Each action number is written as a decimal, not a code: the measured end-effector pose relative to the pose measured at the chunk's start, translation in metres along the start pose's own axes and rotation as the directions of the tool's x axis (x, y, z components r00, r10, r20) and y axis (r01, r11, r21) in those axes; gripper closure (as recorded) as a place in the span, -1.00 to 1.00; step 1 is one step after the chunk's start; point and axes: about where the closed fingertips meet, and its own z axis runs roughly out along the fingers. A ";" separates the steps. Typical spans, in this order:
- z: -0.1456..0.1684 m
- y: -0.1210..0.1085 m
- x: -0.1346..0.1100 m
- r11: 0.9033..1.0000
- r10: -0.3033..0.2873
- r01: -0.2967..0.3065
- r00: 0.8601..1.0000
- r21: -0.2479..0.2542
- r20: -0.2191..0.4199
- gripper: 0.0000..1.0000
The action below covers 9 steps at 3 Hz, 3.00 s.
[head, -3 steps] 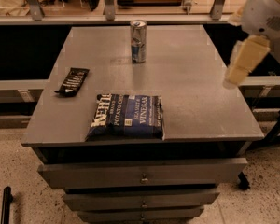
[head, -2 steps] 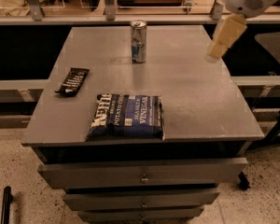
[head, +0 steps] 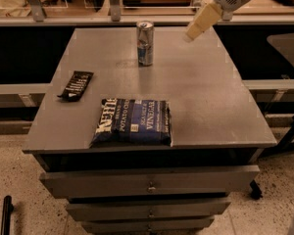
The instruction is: Move redbull can near blue chip bag
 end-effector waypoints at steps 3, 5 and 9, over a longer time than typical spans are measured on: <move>0.008 -0.005 -0.024 0.998 0.051 -0.054 0.984 0.012 0.171 -1.00; 0.035 0.011 -0.118 0.988 0.157 -0.119 0.778 -0.103 0.608 -1.00; 0.075 0.028 -0.075 0.960 0.273 -0.256 0.760 -0.114 0.590 -1.00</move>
Offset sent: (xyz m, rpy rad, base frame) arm 0.0115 0.0082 0.0029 0.0575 -0.0274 -0.0125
